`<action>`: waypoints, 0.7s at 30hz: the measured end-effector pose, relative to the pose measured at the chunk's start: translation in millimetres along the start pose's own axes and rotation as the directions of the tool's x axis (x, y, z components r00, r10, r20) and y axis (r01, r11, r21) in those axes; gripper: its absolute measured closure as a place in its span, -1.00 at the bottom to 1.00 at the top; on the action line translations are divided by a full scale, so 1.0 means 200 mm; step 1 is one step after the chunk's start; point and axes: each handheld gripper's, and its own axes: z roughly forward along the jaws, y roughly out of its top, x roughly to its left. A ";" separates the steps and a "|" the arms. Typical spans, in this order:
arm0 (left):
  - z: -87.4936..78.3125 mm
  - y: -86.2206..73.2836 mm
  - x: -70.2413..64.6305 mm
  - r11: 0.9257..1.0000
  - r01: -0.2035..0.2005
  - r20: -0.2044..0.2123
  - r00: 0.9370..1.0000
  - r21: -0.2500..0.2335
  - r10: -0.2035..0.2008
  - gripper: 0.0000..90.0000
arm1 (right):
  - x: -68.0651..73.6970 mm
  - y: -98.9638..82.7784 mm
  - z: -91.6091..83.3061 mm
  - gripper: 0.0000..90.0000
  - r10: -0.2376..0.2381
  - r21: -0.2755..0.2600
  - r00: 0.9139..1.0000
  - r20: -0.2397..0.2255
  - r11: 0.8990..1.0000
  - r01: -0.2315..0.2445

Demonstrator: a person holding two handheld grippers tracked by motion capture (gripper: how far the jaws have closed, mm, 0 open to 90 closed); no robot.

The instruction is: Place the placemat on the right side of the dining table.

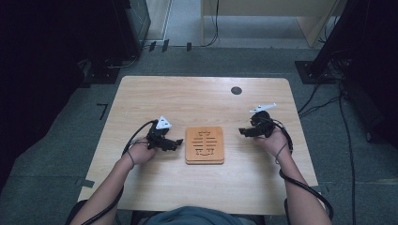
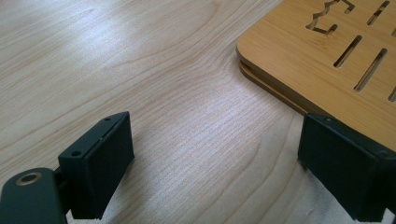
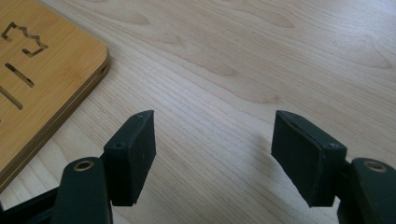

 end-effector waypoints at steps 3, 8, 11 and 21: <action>0.00 0.00 0.00 1.000 0.000 0.000 1.000 0.000 0.000 -0.79 | 0.02 0.00 0.01 -0.31 -0.010 0.007 1.000 -0.013 1.000 0.010; 0.00 0.00 0.00 1.000 0.000 0.000 1.000 0.001 0.000 -0.79 | 0.05 0.01 0.03 -0.29 -0.013 0.018 0.999 -0.029 1.000 0.013; 0.00 0.00 0.00 1.000 0.000 0.000 1.000 0.001 0.000 -0.79 | 0.07 0.01 0.04 -0.29 -0.015 0.020 0.999 -0.039 1.000 0.016; 0.00 0.00 0.00 1.000 -0.001 -0.001 1.000 0.000 0.001 -0.79 | 0.10 0.01 0.06 -0.35 -0.026 0.021 0.998 -0.057 0.999 0.028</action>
